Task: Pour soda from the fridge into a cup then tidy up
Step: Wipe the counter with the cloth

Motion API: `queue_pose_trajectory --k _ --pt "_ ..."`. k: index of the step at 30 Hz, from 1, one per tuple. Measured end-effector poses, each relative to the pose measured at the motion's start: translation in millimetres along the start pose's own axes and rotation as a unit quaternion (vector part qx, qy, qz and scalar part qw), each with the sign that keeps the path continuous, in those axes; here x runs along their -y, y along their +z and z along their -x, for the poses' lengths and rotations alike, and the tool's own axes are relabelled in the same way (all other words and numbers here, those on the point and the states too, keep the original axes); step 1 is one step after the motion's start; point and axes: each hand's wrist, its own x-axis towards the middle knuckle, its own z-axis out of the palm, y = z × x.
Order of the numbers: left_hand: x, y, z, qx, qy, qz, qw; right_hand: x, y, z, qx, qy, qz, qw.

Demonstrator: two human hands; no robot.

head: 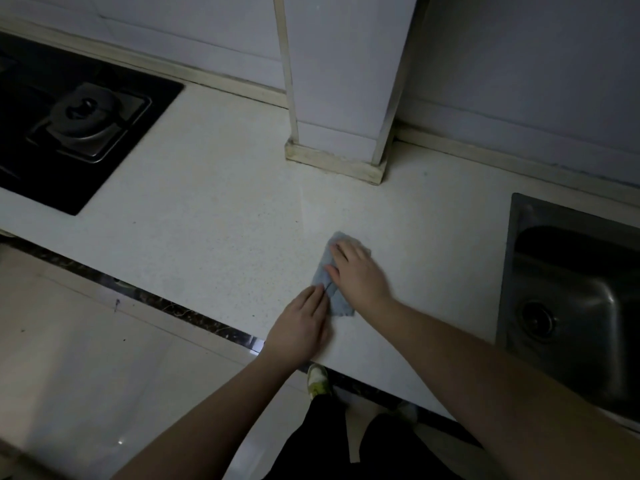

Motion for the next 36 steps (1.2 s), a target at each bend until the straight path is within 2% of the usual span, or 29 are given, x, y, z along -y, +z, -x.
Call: queue_pose_trajectory --k 6,17,25,27,32,36 --pt "-15.5 -2.5 0.4 0.026 -0.024 0.002 0.999 -20.5 -7.4 11.7 0.022 -0.050 -0.055 0.997" --pt "-77.8 15.8 -34.0 0.101 -0.026 -0.010 0.994 -84.1 -18.0 43.1 0.034 -0.071 -0.041 0.996" --pt "-145.4 39.0 -102.0 0.110 0.035 -0.020 0.993 -172.1 -36.3 82.2 0.045 0.001 -0.022 0.999" --pt "-164.7 46.1 -118.3 0.110 0.055 -0.019 0.992 -194.2 -39.0 92.7 0.017 -0.002 -0.024 1.000" --pt "-207.8 61.4 -150.4 0.109 0.081 -0.012 0.991 -244.8 -48.7 134.0 -0.007 0.052 -0.121 0.991" --pt "-229.1 66.5 -162.9 0.108 0.090 -0.007 0.990 -264.0 -50.2 152.4 -0.016 0.061 -0.150 0.987"
